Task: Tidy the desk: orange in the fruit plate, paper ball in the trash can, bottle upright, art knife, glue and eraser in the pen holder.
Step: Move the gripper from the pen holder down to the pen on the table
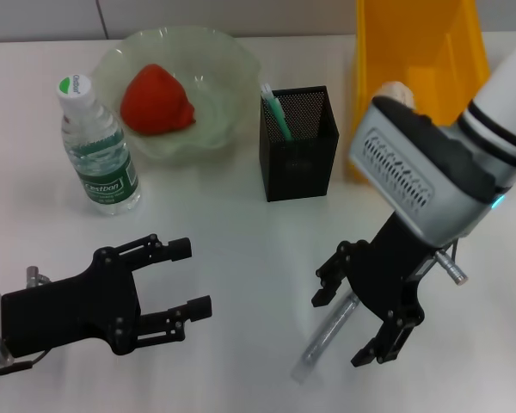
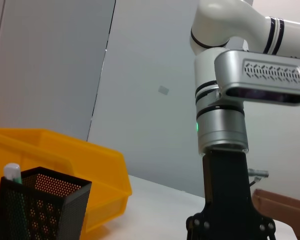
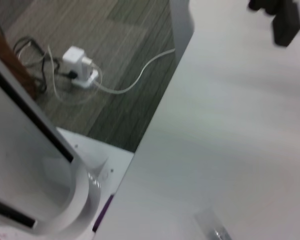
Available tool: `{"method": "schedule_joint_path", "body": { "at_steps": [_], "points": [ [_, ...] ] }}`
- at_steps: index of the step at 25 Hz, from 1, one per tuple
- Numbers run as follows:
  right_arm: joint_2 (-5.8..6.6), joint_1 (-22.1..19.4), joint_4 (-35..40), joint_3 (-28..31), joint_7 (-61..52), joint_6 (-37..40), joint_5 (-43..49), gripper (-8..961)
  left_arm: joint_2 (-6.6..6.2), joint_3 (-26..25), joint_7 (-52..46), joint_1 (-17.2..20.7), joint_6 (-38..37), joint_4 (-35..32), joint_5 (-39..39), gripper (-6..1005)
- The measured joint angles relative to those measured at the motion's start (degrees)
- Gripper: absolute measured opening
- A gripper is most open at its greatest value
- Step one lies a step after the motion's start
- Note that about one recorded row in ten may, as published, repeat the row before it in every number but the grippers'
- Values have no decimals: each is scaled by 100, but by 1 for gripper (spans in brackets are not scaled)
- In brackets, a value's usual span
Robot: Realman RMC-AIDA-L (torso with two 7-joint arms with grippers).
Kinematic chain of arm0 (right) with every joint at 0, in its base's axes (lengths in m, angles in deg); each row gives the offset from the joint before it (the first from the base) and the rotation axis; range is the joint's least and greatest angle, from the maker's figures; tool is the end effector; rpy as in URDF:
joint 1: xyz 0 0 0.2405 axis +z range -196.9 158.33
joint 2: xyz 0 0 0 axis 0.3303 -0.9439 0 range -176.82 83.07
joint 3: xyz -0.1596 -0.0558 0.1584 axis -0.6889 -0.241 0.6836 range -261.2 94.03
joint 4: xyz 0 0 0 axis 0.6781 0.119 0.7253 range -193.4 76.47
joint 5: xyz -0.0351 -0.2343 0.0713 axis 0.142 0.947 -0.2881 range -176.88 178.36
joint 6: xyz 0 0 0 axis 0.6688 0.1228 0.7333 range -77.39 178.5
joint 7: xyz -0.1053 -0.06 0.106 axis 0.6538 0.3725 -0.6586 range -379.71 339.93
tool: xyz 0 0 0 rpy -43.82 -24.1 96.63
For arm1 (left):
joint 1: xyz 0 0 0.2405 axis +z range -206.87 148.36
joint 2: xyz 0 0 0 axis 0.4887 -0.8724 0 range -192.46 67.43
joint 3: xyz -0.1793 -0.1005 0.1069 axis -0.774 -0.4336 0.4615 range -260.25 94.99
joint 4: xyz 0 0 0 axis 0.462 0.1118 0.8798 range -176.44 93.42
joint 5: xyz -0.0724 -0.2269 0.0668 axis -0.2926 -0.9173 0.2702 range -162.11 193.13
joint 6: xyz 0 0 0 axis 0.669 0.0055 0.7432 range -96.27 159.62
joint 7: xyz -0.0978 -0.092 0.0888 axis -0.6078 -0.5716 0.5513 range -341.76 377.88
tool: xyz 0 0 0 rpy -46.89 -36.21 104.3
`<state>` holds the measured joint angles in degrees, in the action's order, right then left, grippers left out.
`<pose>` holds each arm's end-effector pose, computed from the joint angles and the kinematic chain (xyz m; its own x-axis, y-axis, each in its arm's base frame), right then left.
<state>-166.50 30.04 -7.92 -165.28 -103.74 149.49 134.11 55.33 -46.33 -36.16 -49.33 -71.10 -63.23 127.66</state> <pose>0.1376 0.3411 -0.0721 0.9174 0.3348 0.2150 0.2350 -0.8920 0.3861 -0.2995 0.2490 -0.0293 0.7056 0.2374 0.6676 0.3678 -0.9281 -0.0587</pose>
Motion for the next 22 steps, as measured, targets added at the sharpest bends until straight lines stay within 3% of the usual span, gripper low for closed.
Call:
{"method": "schedule_joint_path", "body": {
  "at_steps": [9,19,22],
  "points": [
    [-20,22,84,-630,1,-256,-93,818,-5,-1,-54,-3,27,-8,0,800],
    [-26,-20,114,-1081,50,-657,-274,476,-35,-1,-79,1,1,6,-26,800],
    [-26,-20,114,-1168,51,-754,-282,467,-38,-6,-80,2,-1,6,-30,800]
  ]
}}
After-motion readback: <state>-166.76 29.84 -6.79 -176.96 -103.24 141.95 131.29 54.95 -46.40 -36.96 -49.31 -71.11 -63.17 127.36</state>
